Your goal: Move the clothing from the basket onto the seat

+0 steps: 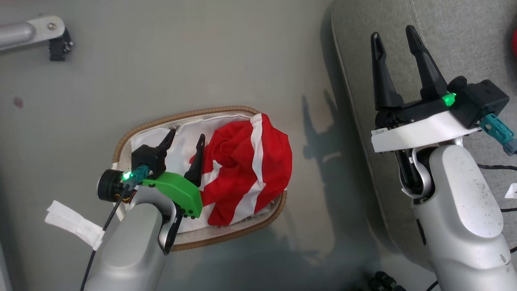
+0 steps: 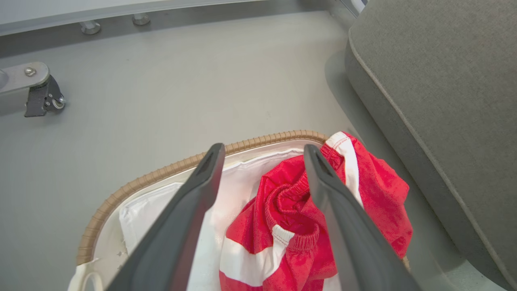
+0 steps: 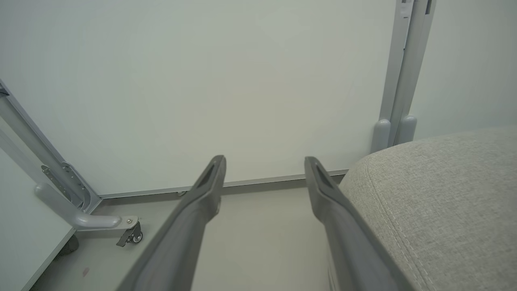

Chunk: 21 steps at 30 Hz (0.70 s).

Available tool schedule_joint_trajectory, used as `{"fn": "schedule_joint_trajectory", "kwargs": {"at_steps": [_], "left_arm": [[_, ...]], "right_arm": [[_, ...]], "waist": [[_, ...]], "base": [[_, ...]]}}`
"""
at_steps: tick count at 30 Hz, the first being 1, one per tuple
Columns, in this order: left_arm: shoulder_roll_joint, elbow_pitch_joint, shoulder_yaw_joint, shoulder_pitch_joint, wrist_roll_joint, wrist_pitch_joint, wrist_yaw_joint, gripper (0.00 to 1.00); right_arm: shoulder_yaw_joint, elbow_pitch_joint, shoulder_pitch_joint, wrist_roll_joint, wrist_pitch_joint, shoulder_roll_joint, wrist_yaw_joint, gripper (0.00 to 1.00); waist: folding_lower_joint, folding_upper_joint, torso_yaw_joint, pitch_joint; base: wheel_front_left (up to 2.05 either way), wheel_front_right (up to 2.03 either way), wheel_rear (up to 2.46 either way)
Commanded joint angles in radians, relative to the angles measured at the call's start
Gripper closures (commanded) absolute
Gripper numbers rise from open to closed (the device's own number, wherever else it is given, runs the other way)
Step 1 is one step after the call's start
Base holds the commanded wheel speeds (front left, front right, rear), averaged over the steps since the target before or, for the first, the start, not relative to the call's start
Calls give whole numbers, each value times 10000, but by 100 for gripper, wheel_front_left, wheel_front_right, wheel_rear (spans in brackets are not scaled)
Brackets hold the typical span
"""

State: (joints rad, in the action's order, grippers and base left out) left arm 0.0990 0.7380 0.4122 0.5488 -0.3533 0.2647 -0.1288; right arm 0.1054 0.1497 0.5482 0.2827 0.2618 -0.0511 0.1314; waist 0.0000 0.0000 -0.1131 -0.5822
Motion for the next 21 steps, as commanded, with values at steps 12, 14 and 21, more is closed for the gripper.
{"fn": "schedule_joint_trajectory", "kwargs": {"at_steps": [12,14,21], "left_arm": [[401,2544,1326,1738,-1161,-27,-29,0],[441,3054,1531,2046,-1284,-122,-29,0],[482,4094,1924,2636,-1926,-578,-28,0]], "right_arm": [[386,-864,705,361,48,-6,-14,0],[462,-1001,803,378,48,-6,-14,0],[702,-1337,979,409,48,-9,-14,0]], "waist": [[0,0,-1643,-2600],[0,0,-1726,-2757],[0,0,-1935,-3135]], "base": [[0,0,0],[0,0,0],[0,0,0]]}}
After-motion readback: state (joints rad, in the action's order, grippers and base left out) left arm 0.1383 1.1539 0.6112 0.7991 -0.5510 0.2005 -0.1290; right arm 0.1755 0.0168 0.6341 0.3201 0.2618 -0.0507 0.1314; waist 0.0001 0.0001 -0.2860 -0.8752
